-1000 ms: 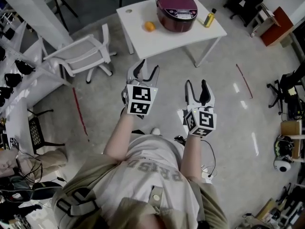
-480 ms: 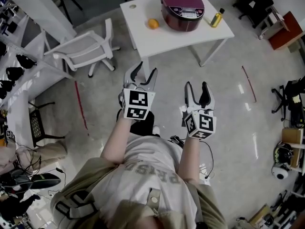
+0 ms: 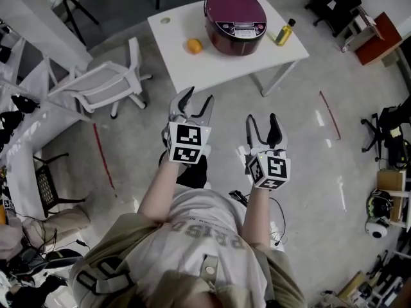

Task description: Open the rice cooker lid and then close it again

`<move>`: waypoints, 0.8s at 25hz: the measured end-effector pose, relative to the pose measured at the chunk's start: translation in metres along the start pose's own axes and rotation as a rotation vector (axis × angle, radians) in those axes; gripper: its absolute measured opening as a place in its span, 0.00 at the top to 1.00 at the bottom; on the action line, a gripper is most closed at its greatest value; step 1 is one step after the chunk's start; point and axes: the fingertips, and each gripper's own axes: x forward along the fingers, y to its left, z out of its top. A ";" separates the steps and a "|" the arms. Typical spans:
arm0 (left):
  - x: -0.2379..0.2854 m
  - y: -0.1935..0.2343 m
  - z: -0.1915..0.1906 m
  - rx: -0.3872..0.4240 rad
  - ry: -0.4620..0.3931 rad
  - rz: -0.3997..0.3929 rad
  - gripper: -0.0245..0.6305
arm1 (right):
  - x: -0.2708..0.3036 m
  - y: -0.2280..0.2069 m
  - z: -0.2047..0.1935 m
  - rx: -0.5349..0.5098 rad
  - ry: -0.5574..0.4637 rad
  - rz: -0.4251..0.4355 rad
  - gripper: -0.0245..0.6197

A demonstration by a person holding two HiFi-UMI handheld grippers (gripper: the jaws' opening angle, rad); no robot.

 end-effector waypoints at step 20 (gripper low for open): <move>0.158 0.045 0.051 0.031 -0.005 -0.101 0.63 | 0.147 -0.044 0.023 0.031 0.042 -0.003 0.52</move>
